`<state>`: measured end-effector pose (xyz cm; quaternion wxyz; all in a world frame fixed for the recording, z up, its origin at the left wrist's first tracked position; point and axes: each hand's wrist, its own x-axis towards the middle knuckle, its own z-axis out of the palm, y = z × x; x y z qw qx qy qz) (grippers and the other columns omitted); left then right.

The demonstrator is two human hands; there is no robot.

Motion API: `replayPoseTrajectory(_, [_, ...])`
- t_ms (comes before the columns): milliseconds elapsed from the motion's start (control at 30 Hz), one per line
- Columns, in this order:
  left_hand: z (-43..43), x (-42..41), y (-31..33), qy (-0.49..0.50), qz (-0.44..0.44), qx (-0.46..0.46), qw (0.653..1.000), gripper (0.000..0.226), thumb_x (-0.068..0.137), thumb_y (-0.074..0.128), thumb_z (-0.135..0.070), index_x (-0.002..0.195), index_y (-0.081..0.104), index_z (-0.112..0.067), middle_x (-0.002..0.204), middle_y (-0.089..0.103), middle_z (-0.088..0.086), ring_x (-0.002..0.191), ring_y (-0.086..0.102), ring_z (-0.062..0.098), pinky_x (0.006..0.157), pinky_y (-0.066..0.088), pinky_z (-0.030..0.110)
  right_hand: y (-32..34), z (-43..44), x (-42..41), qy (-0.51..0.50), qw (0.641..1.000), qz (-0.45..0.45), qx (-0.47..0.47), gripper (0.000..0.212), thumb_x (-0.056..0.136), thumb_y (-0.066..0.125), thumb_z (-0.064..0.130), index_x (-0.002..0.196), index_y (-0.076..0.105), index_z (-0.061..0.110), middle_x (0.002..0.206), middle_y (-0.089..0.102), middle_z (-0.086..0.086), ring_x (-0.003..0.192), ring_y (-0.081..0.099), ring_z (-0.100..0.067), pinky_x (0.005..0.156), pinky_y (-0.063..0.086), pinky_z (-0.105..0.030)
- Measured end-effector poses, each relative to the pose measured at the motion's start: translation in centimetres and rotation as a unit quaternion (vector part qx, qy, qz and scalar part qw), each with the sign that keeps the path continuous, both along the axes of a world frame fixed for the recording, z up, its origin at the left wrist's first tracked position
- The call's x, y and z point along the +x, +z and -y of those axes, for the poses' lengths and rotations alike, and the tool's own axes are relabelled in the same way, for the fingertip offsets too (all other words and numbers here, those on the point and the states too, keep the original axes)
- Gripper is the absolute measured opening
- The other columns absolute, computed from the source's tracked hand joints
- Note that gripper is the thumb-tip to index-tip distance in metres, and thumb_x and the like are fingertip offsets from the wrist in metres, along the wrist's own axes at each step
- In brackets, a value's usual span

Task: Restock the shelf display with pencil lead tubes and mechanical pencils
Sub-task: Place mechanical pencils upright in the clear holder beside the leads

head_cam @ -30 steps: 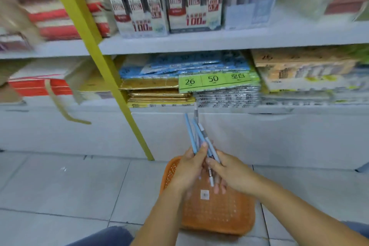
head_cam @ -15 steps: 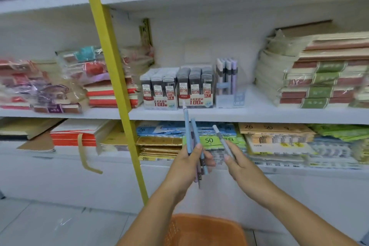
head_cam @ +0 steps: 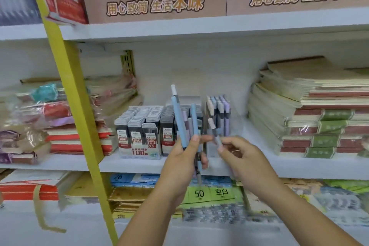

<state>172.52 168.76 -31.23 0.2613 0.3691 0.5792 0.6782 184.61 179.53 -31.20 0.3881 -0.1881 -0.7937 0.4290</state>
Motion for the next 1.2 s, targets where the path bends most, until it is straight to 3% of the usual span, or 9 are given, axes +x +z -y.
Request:
replayPoseTrajectory(100, [-1.4,-1.2,1.2,0.000,-0.036,0.007,0.999,0.038,0.099,0.042,-0.057,0.096,0.076,-0.039,0.061,0.059,-0.010,0.058,0.054,0.007,0.065,0.043,0.029,3.8,-3.2,0.2,-0.045,0.996,-0.073,0.025,0.021,0.090,0.066,0.019,0.092,0.062,0.039,0.078,0.064,0.012,0.075,0.061,0.000,0.068,0.048,-0.012])
replayPoseTrajectory(200, [-2.2,-2.2,1.7,-0.003,-0.052,0.021,0.998,0.038,0.095,0.044,-0.061,0.091,0.075,-0.040,0.068,0.066,0.001,0.056,0.052,0.008,0.058,0.045,0.022,7.3,-5.7,0.4,-0.062,0.989,-0.113,0.076,0.046,0.087,0.070,0.014,0.114,0.044,0.041,0.083,0.069,0.001,0.081,0.068,-0.014,0.074,0.054,-0.028])
replayPoseTrajectory(267, [-2.7,-2.4,1.8,0.003,-0.052,0.022,0.998,0.035,0.098,0.044,-0.056,0.087,0.074,-0.043,0.088,0.070,0.011,0.058,0.052,0.009,0.055,0.045,0.023,8.2,-6.6,0.2,-0.061,0.985,-0.105,0.124,0.067,0.086,0.069,0.006,0.124,0.032,0.047,0.086,0.068,-0.003,0.078,0.067,-0.014,0.071,0.056,-0.029])
replayPoseTrajectory(367, [-3.3,-2.5,1.6,0.003,-0.047,0.020,0.999,0.031,0.101,0.044,-0.050,0.086,0.072,-0.046,0.094,0.074,0.006,0.058,0.054,0.009,0.053,0.043,0.026,8.1,-7.3,-0.6,-0.060,0.981,-0.069,0.172,0.076,0.085,0.068,0.000,0.122,0.030,0.054,0.092,0.067,0.005,0.073,0.066,-0.007,0.072,0.056,-0.023])
replayPoseTrajectory(567, [-4.0,-3.2,0.9,0.000,-0.037,0.029,0.999,0.024,0.104,0.045,-0.037,0.116,0.059,-0.021,0.085,0.074,-0.007,0.056,0.054,0.009,0.047,0.043,0.016,5.8,-7.8,-2.2,-0.054,0.970,0.000,0.236,0.055,0.087,0.069,0.010,0.117,0.040,0.046,0.090,0.059,0.012,0.073,0.064,0.000,0.064,0.050,-0.014])
replayPoseTrajectory(667, [-3.9,-3.4,0.6,-0.004,-0.038,0.022,0.999,0.026,0.105,0.045,-0.035,0.114,0.059,-0.015,0.075,0.071,-0.009,0.056,0.054,0.010,0.050,0.044,0.014,5.2,-7.9,-2.3,-0.053,0.969,0.006,0.243,0.050,0.086,0.071,0.010,0.115,0.042,0.039,0.084,0.060,0.012,0.074,0.062,0.003,0.062,0.045,-0.006])
replayPoseTrajectory(867, [-3.9,-3.2,0.2,-0.010,-0.025,0.020,0.999,0.022,0.104,0.046,-0.033,0.113,0.059,-0.017,0.080,0.071,-0.009,0.058,0.054,0.009,0.055,0.048,0.016,5.6,-7.9,-2.4,-0.065,0.963,0.018,0.261,0.051,0.085,0.073,0.015,0.110,0.040,0.045,0.079,0.060,0.011,0.074,0.059,-0.002,0.065,0.048,-0.016])
replayPoseTrajectory(1067, [-3.8,-3.4,-0.3,-0.024,-0.028,0.015,0.999,0.032,0.105,0.045,-0.035,0.115,0.060,-0.008,0.064,0.065,-0.015,0.056,0.054,0.006,0.058,0.049,0.012,5.8,-7.9,-2.5,-0.082,0.958,0.037,0.272,0.046,0.085,0.072,0.017,0.118,0.046,0.037,0.076,0.060,0.013,0.076,0.059,0.000,0.067,0.048,-0.016])
replayPoseTrajectory(1200, [-3.8,-3.1,-0.4,-0.027,-0.012,0.016,0.999,0.025,0.104,0.047,-0.036,0.113,0.060,-0.017,0.080,0.071,-0.009,0.060,0.053,0.009,0.064,0.052,0.019,5.1,-7.7,-2.6,-0.097,0.944,0.116,0.294,0.036,0.087,0.071,0.020,0.118,0.055,0.028,0.079,0.060,0.014,0.074,0.059,-0.003,0.061,0.043,-0.010])
